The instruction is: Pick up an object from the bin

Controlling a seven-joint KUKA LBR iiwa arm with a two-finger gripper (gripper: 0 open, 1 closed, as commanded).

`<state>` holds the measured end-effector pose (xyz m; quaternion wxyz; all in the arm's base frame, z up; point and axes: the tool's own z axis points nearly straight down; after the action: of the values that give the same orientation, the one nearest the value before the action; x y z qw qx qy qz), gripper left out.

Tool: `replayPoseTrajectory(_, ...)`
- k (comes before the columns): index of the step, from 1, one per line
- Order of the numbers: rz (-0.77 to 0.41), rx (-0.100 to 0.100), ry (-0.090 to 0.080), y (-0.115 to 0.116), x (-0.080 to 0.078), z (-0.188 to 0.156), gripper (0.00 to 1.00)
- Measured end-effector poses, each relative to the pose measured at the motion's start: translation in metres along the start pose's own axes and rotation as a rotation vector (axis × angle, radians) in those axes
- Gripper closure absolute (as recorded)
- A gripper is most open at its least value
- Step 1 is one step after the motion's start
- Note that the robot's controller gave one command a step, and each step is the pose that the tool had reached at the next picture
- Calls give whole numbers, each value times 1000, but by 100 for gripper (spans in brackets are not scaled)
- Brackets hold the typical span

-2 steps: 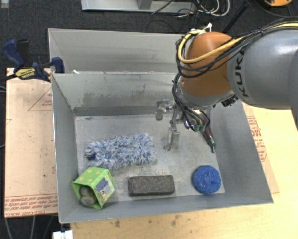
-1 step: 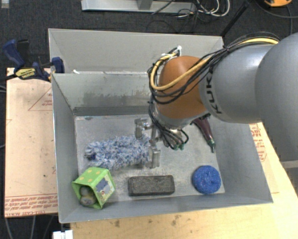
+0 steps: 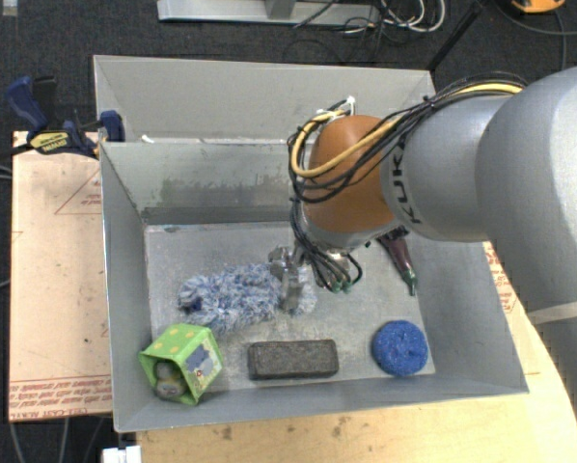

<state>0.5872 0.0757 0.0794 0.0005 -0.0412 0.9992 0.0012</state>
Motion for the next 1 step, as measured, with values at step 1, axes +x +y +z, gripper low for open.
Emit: replayPoseTrajectory(1,0,0,0,0,0,0,100)
